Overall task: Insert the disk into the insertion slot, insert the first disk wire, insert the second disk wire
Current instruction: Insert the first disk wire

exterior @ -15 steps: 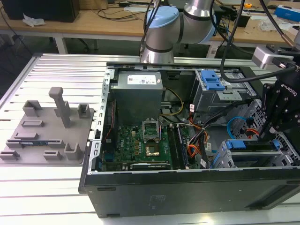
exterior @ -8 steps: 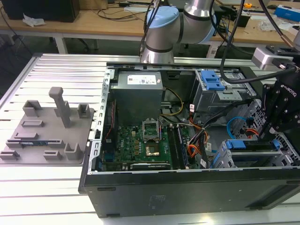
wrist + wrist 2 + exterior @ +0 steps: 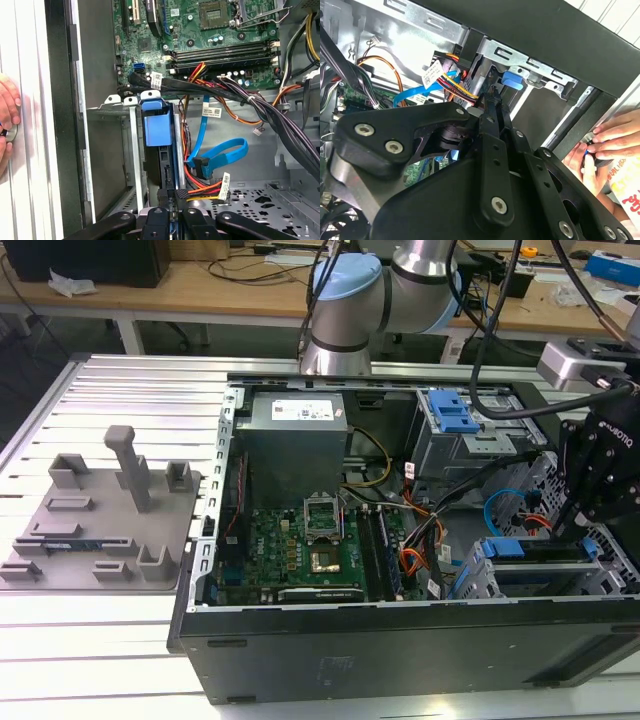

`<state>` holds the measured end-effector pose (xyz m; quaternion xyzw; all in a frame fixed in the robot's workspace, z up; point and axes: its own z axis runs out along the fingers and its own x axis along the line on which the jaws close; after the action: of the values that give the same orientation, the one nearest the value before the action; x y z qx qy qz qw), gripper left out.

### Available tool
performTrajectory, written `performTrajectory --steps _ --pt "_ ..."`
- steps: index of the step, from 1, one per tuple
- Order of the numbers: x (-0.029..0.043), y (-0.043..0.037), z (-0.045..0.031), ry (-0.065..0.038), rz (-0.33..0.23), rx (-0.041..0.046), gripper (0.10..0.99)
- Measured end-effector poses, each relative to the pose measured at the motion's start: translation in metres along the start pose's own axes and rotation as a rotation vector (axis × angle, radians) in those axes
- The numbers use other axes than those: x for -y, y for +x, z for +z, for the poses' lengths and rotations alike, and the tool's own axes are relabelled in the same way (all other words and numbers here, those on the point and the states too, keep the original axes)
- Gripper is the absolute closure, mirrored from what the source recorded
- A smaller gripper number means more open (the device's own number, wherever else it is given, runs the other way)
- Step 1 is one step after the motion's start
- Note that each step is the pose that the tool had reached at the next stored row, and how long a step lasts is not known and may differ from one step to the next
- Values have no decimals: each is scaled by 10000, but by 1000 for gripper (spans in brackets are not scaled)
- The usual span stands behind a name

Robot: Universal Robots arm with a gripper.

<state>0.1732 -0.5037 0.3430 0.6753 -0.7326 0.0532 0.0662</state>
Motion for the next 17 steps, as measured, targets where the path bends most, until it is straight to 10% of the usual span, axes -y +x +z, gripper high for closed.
performTrajectory --steps 17 --pt "-3 -1 49 41 -246 -4 922"
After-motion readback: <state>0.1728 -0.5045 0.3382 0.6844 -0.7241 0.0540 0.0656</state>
